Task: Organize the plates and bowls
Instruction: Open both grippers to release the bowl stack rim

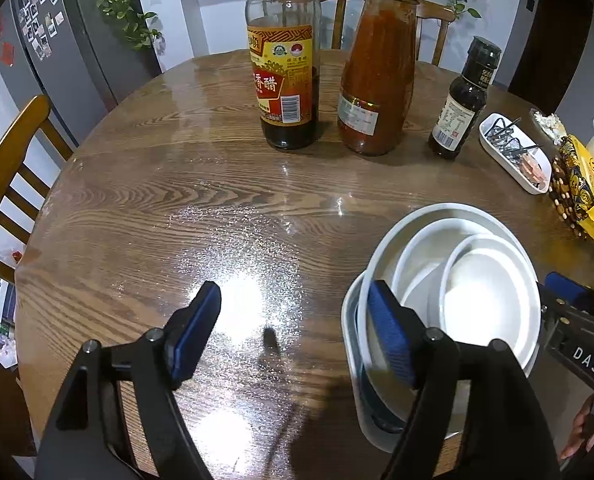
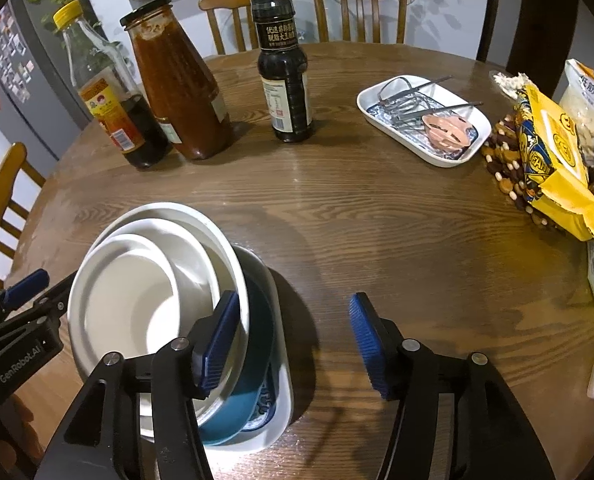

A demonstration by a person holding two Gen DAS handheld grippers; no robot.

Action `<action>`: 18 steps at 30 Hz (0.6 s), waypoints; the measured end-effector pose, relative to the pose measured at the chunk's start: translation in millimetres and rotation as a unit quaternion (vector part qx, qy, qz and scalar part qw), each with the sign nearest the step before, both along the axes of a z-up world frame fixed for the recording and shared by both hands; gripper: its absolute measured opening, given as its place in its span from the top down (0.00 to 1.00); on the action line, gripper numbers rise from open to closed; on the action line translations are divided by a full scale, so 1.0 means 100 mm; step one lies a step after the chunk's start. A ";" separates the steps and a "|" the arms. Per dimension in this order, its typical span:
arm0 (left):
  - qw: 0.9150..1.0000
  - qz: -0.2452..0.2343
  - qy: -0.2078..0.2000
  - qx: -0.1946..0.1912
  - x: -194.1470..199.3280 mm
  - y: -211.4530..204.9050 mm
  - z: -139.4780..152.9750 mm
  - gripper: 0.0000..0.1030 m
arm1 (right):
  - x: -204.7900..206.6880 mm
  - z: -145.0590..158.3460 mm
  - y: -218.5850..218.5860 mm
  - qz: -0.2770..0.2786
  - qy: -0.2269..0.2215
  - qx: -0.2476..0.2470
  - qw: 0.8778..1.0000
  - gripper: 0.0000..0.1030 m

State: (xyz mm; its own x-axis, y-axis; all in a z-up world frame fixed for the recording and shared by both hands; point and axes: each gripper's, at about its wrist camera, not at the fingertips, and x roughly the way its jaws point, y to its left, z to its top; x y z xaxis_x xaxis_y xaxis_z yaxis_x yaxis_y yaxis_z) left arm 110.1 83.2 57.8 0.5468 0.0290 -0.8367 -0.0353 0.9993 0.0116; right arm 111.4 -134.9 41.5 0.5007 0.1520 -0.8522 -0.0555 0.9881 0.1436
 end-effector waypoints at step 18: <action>1.000 0.015 0.007 0.015 0.02 0.09 -0.05 0.02 | 0.01 0.01 0.00 0.003 0.001 -0.002 1.000 0.42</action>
